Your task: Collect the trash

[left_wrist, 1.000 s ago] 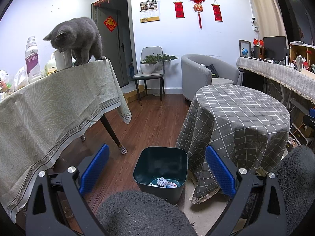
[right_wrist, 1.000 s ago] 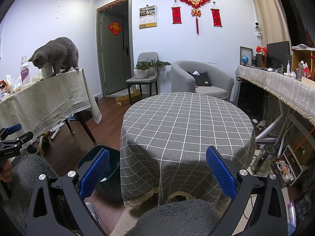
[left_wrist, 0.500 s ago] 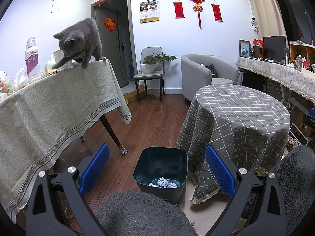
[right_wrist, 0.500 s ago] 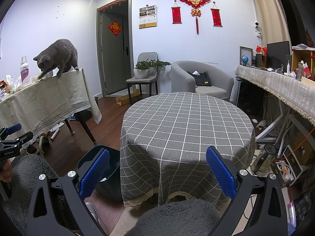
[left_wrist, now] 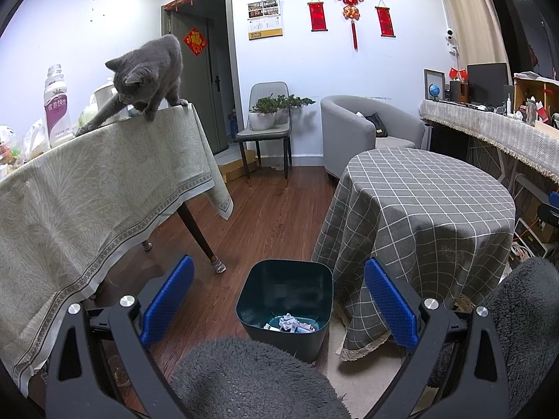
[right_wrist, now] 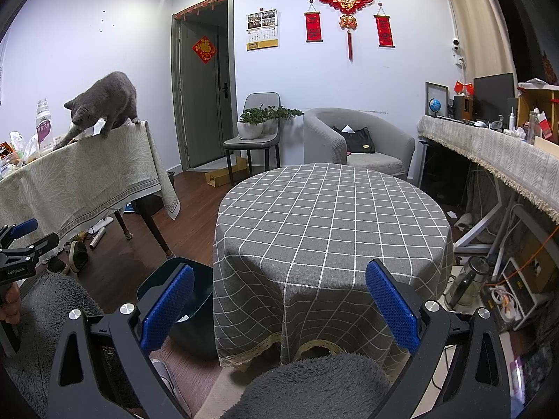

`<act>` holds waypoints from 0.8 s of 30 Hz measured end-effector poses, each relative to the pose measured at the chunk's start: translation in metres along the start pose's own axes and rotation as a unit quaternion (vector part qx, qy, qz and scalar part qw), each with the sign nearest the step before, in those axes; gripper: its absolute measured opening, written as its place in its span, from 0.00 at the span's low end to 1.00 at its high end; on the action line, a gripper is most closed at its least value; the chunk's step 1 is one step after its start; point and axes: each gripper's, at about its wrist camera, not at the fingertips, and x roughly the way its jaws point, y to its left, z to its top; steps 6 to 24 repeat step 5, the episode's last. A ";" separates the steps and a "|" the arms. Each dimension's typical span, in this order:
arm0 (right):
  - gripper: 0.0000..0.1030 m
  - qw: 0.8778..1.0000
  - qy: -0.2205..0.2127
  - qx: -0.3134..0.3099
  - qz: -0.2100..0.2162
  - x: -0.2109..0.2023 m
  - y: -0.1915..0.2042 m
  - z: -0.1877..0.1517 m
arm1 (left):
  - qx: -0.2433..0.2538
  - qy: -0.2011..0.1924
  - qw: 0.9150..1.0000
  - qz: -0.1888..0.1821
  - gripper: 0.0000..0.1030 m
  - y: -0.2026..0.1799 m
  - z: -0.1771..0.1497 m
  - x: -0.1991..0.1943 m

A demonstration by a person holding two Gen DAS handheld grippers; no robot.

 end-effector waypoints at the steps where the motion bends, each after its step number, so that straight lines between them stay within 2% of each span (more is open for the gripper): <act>1: 0.97 1.000 0.000 0.000 0.000 0.000 0.000 0.000 | 0.000 0.001 1.000 0.000 0.97 0.001 0.000 0.000; 24: 0.97 1.000 0.000 0.000 0.000 0.000 0.000 0.000 | 0.003 0.001 1.000 0.001 0.97 0.007 0.003 0.003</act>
